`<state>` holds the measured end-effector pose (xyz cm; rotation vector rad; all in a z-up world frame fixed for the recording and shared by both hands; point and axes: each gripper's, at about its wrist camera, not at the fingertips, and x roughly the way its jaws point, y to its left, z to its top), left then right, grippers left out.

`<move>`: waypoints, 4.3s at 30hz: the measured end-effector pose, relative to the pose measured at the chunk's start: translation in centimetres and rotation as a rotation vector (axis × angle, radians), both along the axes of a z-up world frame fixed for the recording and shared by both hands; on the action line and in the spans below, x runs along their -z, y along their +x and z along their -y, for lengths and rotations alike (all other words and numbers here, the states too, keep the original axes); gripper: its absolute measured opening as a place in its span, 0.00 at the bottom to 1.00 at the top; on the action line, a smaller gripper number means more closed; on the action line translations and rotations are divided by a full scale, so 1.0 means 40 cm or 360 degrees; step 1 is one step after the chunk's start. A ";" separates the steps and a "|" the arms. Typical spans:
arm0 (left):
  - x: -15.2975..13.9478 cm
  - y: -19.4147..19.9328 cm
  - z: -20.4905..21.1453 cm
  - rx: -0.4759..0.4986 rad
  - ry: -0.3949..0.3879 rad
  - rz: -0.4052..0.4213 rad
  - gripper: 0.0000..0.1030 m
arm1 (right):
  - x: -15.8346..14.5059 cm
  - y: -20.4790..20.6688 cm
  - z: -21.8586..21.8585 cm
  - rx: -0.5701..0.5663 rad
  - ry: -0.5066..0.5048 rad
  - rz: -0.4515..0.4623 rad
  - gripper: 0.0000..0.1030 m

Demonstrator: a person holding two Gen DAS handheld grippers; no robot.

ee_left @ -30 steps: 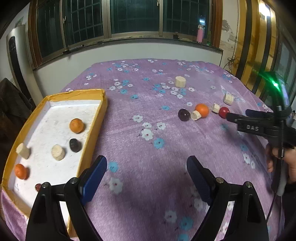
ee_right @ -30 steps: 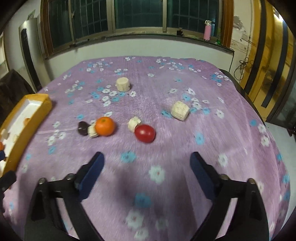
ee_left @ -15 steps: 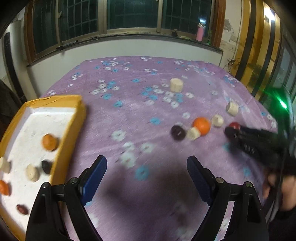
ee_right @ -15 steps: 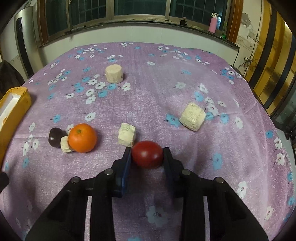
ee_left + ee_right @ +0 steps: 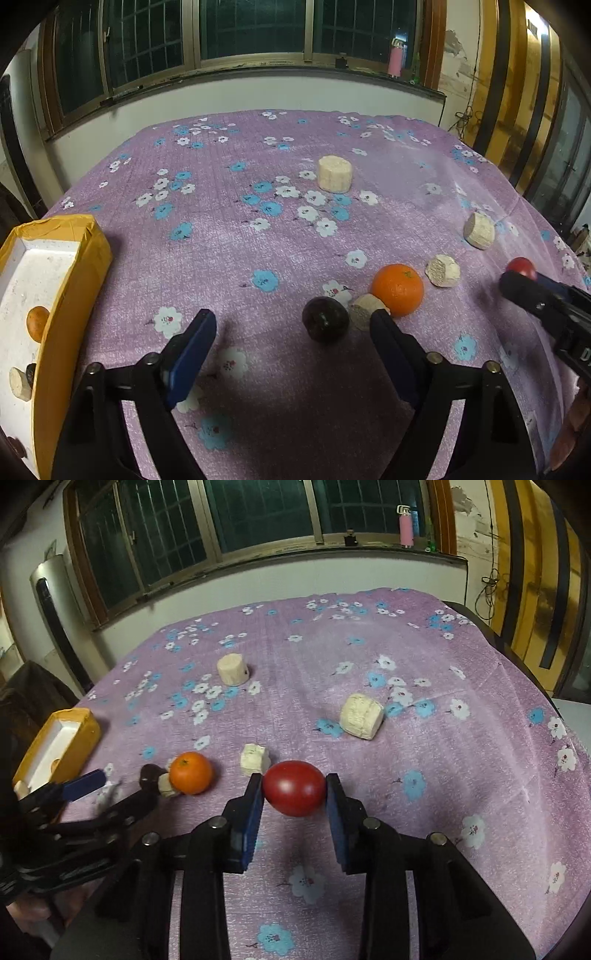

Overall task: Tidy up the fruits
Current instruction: 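Grasp the dark plum with the left tool while the right tool holds the tomato, then carry the dark plum in the left tool while the right tool carries the tomato toward the tray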

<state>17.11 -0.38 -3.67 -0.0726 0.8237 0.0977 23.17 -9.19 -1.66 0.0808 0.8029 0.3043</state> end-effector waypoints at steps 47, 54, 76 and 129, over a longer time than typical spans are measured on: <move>-0.044 -0.105 -0.023 0.0038 -0.0055 -0.0022 0.20 | -0.033 -0.017 0.008 -0.0034 0.0079 0.0071 0.34; -0.094 -0.240 -0.034 0.0045 -0.0044 0.0051 0.20 | -0.031 -0.027 -0.008 0.0016 0.0014 0.0030 0.34; -0.109 -0.464 -0.088 0.0027 -0.0051 0.0134 0.20 | -0.084 -0.440 -0.086 -0.0006 0.0012 0.0102 0.34; -0.118 -0.552 -0.199 -0.0165 -0.0069 0.0154 0.20 | -0.111 -0.521 -0.149 -0.0159 0.0074 0.0198 0.34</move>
